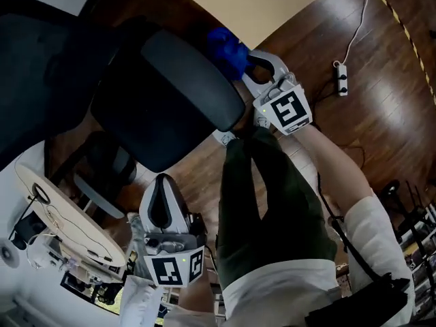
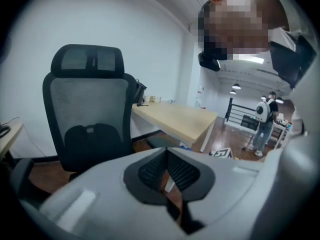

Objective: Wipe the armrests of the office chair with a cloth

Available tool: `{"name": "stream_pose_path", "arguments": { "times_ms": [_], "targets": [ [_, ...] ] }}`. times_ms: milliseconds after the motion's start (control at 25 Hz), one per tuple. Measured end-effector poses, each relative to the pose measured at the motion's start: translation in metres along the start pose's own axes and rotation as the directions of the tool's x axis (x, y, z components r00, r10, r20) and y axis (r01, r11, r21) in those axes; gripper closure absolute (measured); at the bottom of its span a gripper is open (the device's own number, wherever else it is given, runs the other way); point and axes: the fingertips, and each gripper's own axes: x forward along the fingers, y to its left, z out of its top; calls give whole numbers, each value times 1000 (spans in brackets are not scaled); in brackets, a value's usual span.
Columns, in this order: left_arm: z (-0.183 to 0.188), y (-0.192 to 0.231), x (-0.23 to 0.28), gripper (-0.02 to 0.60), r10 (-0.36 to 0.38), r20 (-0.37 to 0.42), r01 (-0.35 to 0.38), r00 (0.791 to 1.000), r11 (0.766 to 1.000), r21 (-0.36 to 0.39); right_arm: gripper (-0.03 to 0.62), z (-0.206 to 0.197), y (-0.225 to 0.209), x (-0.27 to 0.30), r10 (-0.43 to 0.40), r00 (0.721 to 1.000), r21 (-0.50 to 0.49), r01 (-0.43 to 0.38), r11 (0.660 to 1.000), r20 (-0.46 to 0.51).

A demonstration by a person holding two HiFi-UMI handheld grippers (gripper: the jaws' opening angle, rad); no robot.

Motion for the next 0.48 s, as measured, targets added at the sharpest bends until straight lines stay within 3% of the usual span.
{"name": "stream_pose_path", "arguments": {
  "times_ms": [160, 240, 360, 480],
  "targets": [
    [-12, 1, 2, 581, -3, -37, 3, 999, 1000, -9, 530, -45, 5, 48, 78, 997, 62, -77, 995, -14],
    [-16, 4, -1, 581, 3, -54, -4, 999, 1000, -24, 530, -97, 1, 77, 102, 987, 146, -84, 986, -122],
    [-18, 11, -9, 581, 8, -63, -10, 998, 1000, -26, 530, -179, -2, 98, 146, 936, 272, -57, 961, -319],
    [-22, 22, -11, 581, 24, -61, -24, 998, 1000, -10, 530, -204, 1, 99, 186, 911, 341, -54, 939, -368]
  ]
}}
